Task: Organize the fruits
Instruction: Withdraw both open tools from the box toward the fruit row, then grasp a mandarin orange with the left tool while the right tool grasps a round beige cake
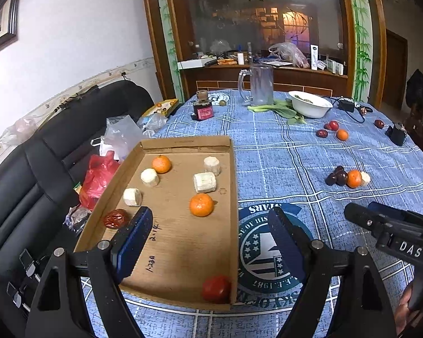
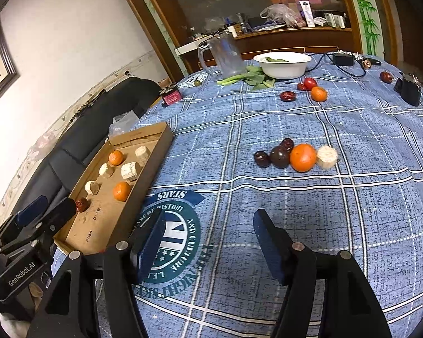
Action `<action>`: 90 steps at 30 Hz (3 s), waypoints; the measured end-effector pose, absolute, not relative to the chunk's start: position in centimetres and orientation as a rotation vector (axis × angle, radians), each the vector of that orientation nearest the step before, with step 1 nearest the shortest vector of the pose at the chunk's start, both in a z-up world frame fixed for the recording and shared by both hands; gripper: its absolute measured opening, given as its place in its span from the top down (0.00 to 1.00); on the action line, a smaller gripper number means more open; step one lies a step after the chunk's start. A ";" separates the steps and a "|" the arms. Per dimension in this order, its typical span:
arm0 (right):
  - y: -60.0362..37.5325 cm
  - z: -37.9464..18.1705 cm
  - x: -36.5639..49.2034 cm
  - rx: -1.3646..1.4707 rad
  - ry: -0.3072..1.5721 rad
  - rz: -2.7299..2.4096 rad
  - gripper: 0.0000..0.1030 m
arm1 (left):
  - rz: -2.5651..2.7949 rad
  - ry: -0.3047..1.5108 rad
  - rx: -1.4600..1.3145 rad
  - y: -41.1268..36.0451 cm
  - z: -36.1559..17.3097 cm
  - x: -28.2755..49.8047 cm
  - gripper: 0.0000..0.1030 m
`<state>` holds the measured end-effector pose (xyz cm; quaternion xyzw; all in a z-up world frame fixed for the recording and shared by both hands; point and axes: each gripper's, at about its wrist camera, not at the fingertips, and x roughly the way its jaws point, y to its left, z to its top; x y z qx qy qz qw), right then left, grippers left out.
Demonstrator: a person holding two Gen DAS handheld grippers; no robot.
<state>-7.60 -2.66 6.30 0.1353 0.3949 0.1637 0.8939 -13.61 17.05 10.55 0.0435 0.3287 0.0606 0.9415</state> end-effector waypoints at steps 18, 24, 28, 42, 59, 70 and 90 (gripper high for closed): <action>-11.4 5.5 -6.3 0.409 0.820 0.185 0.33 | 0.022 0.739 0.075 14.3 9.1 -11.2 0.19; -14.4 4.8 -5.6 0.444 0.850 0.136 0.33 | -0.046 0.762 0.063 12.7 8.6 -10.2 0.19; -14.7 5.6 -4.1 0.343 0.873 0.129 0.33 | -0.109 0.767 0.066 11.2 8.5 -8.9 0.19; -10.6 4.7 3.8 0.280 0.884 0.379 0.33 | -0.132 0.850 -0.017 11.3 6.2 -6.4 0.19; -11.6 5.7 1.6 0.218 0.906 0.313 0.30 | -0.204 0.857 -0.018 10.3 5.5 -6.4 0.20; -9.3 3.2 3.0 0.053 0.937 0.223 0.43 | -0.335 0.896 0.002 6.2 3.0 -1.9 0.30; -10.5 2.3 3.1 0.079 0.925 0.209 0.68 | -0.395 0.904 -0.019 5.1 1.5 0.2 0.70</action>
